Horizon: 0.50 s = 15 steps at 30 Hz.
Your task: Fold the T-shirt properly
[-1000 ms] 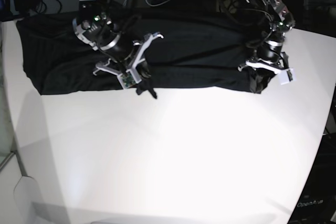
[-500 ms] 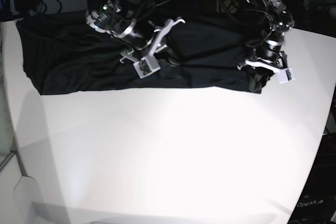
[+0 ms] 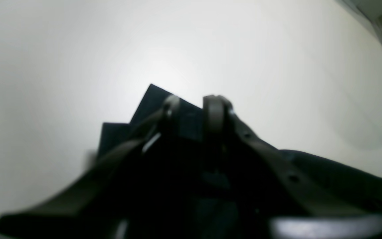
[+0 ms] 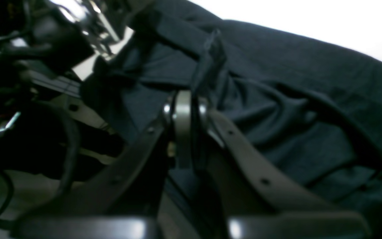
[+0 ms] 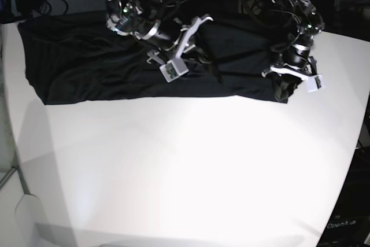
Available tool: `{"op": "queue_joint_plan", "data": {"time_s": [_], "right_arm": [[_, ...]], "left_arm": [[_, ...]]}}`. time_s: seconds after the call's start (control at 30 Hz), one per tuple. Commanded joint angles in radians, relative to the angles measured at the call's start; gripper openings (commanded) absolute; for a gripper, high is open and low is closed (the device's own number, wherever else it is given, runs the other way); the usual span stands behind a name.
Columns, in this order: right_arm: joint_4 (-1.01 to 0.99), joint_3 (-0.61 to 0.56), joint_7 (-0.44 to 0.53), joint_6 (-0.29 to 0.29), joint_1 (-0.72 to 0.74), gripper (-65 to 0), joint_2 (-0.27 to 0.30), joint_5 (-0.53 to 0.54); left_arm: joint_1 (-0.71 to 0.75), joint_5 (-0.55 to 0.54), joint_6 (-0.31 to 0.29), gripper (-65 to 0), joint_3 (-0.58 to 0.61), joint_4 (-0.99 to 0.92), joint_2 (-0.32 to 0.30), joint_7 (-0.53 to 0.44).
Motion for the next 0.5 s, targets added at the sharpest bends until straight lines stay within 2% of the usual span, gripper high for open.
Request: {"op": "queue_joint_plan", "data": {"time_s": [0.0, 0.1, 0.23, 0.33, 0.47], "right_arm": [[0.013, -0.002, 0.025, -0.003, 0.007, -57.1, -0.007, 0.025], [0.013, 0.023, 0.025, -0.014, 0.009, -52.3, -0.007, 0.025], [0.011, 0.043, 0.025, -0.069, 0.019, -47.7, -0.007, 0.025], [0.011, 0.044, 0.025, -0.080, 0.035, -47.3, -0.007, 0.023], [0.011, 0.105, 0.025, -0.081, 0.061, -48.5, -0.006, 0.022]], "left_arm": [[-0.010, -0.018, -0.014, -52.3, 0.002, 0.014, -0.005, -0.023], [-0.010, -0.018, -0.014, -52.3, 0.002, 0.014, -0.005, -0.023], [-0.010, -0.018, -0.014, -52.3, 0.002, 0.014, -0.003, -0.023], [-0.010, -0.018, -0.014, -52.3, 0.002, 0.013, -0.002, -0.023], [-0.012, -0.018, -0.014, -52.3, 0.002, 0.013, -0.003, -0.023]]}}
